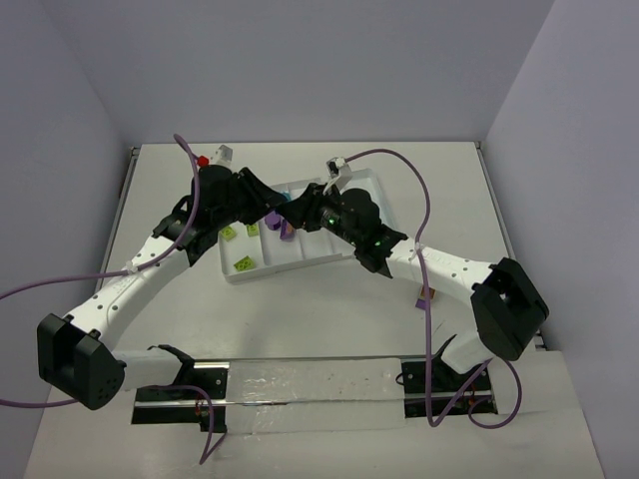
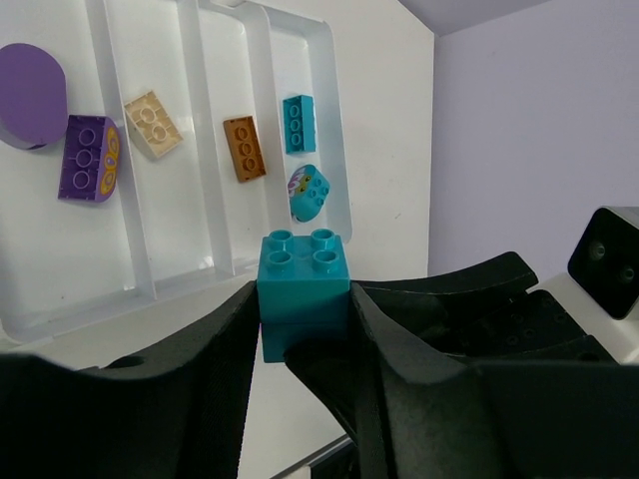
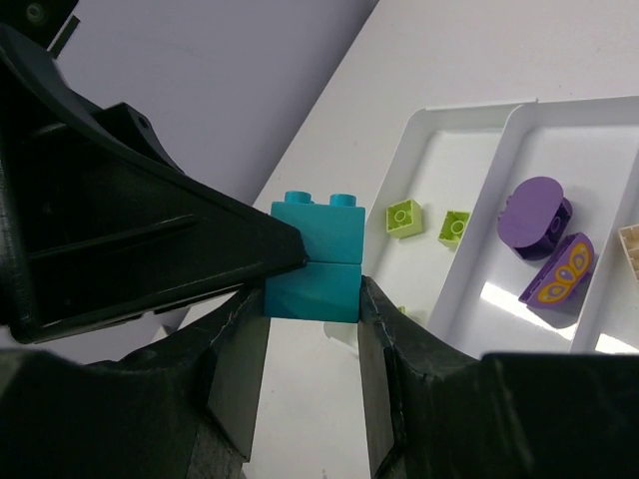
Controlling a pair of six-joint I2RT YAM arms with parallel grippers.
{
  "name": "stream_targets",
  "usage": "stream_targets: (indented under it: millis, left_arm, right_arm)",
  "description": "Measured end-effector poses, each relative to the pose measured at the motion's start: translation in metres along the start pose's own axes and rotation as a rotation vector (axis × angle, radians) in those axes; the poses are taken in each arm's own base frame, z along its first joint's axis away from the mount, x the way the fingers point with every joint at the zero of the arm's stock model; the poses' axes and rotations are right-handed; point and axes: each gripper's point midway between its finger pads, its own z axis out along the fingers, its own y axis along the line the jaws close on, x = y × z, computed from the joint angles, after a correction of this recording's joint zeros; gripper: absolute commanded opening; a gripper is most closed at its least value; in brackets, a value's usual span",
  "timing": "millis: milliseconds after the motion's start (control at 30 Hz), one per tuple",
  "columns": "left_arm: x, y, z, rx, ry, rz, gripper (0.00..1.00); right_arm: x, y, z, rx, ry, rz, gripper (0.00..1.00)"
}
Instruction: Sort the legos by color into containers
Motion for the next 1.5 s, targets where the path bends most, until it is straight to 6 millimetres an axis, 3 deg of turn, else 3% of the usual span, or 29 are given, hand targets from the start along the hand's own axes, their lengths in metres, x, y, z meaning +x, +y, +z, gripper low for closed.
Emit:
stream_targets:
  millis: [333,533,867,1033,1100,1333,1500]
  left_arm:
    - [0.003,0.002,-0.002,-0.018,0.018,0.006,0.61]
    - [0.005,0.001,0.003,-0.014,0.032,0.002,0.57]
    - [0.01,-0.003,0.011,0.006,0.07,-0.008,0.42]
    - [0.011,-0.004,0.012,0.008,0.074,-0.01,0.07]
    - [0.011,-0.003,0.012,0.007,0.074,-0.01,0.0]
    - [0.009,-0.002,0.01,0.016,0.091,-0.027,0.0]
    - [-0.009,0.007,0.01,0.01,0.063,-0.067,0.0]
  right_arm:
    - [-0.002,0.001,-0.006,-0.007,-0.01,-0.03,0.0]
    - [-0.003,0.002,-0.007,-0.012,-0.009,-0.037,0.0]
    - [0.001,0.002,-0.008,-0.02,0.01,-0.053,0.0]
    - [0.002,0.002,-0.008,-0.019,0.014,-0.06,0.0]
    - [0.003,0.002,-0.008,-0.02,0.016,-0.065,0.0]
    - [0.006,0.002,-0.01,-0.044,0.031,-0.155,0.0]
    - [0.017,-0.001,-0.033,-0.069,0.068,-0.274,0.0]
